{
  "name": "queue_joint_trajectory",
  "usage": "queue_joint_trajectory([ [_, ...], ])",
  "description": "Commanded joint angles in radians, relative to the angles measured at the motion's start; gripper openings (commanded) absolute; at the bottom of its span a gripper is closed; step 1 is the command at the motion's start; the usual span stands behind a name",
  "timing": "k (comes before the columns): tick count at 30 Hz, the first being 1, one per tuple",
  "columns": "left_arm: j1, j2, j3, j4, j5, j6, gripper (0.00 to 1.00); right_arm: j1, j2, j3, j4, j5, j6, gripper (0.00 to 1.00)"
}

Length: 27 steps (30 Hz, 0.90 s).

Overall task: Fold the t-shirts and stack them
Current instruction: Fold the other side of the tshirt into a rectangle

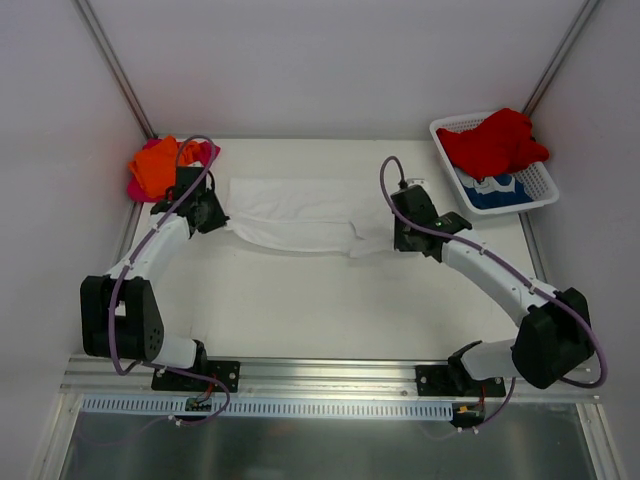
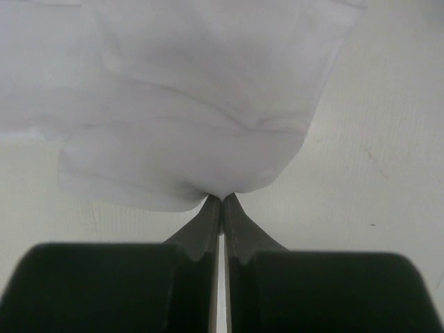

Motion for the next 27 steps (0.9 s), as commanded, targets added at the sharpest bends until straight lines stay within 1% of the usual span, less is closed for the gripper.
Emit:
queue_joint_trajectory([
  [1,0.01,0.027,0.056,-0.017,-0.046,-0.014,0.0,-0.061,0.028,0.085,-0.015,0.008,-0.064,0.0],
  [6,0.022,0.069,0.11,-0.017,-0.051,-0.018,0.0,-0.147,0.087,0.156,-0.004,-0.01,-0.119,0.0],
  [14,0.048,0.159,0.211,-0.017,-0.055,-0.015,0.0,-0.242,0.218,0.308,0.004,-0.045,-0.175,0.0],
  [19,0.057,0.214,0.274,-0.017,-0.046,-0.014,0.0,-0.28,0.284,0.398,0.004,-0.067,-0.181,0.0],
  [27,0.057,0.339,0.383,-0.017,-0.031,-0.015,0.0,-0.304,0.432,0.561,-0.001,-0.094,-0.193,0.0],
])
